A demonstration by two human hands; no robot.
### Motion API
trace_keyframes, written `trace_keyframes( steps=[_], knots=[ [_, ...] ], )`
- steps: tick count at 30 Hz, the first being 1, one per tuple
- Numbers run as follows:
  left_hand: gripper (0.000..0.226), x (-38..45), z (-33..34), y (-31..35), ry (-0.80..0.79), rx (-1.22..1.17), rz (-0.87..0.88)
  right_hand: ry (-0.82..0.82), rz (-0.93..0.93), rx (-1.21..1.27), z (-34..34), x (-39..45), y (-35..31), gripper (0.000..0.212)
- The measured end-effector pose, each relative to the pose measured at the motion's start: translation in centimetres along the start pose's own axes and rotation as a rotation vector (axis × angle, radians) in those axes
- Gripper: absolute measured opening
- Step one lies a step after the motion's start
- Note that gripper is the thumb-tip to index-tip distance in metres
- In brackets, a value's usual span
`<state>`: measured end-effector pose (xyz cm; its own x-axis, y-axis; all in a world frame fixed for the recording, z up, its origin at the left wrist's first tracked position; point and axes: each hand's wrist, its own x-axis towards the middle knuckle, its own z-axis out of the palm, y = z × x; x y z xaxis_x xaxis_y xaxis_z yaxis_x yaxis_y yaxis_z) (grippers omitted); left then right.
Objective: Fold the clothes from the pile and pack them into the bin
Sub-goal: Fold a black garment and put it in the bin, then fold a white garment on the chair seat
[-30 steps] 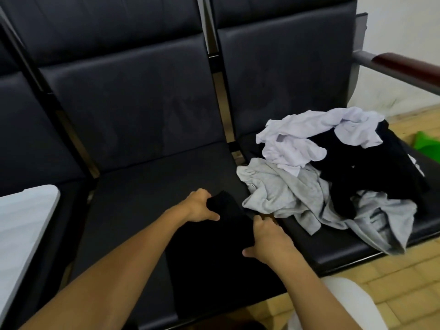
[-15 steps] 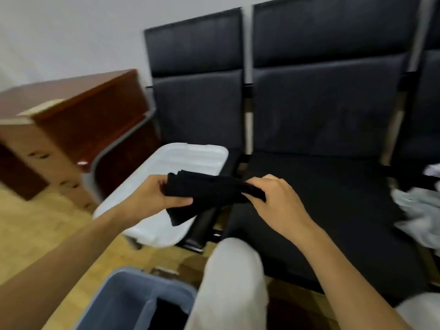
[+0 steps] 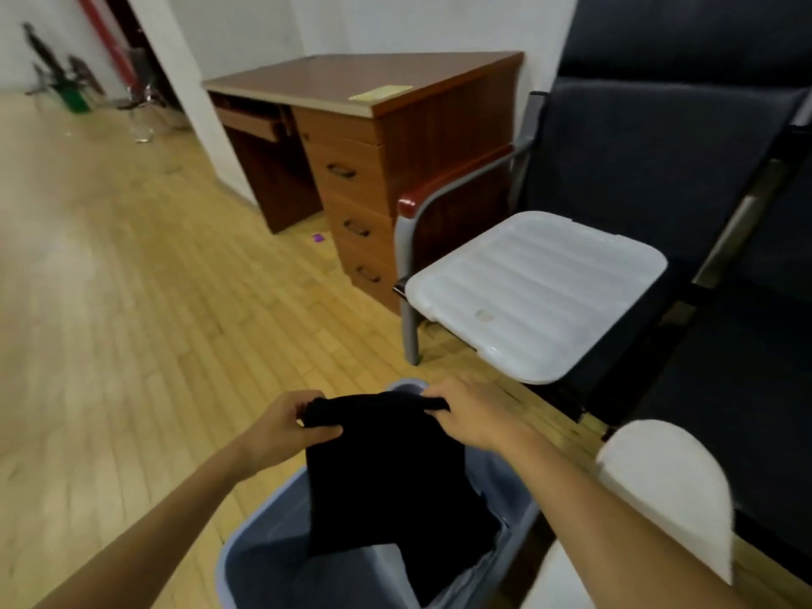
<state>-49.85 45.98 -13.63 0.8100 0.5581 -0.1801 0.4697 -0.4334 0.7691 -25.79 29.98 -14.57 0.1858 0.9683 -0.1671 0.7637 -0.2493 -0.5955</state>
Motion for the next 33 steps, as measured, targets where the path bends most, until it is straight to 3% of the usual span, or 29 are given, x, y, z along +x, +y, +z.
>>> trace_keyframes(
  steps=[5,8,11,16,19,21,29,33],
  knots=[
    [0.027,-1.3,3.7,-3.9,0.029,-0.04,-0.039,-0.021,0.048,-0.092,2.9,0.8,1.5,0.017],
    [0.022,-1.6,7.3,-5.8,-0.172,0.059,-0.062,-0.235,0.15,-0.214,4.2,-0.7,3.5,0.029],
    [0.051,-0.5,9.6,-6.7,-0.36,0.18,-0.107,-0.433,0.225,-0.256,4.5,-1.8,4.6,0.043],
    [0.012,4.1,10.2,-2.1,-0.179,0.087,-0.047,-0.16,0.185,-0.096,1.6,-1.9,4.5,0.018],
    [0.008,7.2,11.3,3.1,-0.106,0.042,0.044,-0.026,0.182,-0.023,-0.9,-3.1,5.2,0.017],
    [0.017,9.3,13.0,7.6,-0.084,0.006,0.112,0.071,0.18,-0.026,-2.9,-4.8,6.2,0.017],
    [0.016,15.8,27.5,26.2,-0.248,-0.082,0.421,0.475,0.389,-0.07,-12.3,-18.9,16.4,0.014],
    [0.017,17.2,39.1,35.2,-0.468,-0.042,0.57,0.66,0.698,-0.132,-14.6,-30.9,24.8,0.013]
  ],
)
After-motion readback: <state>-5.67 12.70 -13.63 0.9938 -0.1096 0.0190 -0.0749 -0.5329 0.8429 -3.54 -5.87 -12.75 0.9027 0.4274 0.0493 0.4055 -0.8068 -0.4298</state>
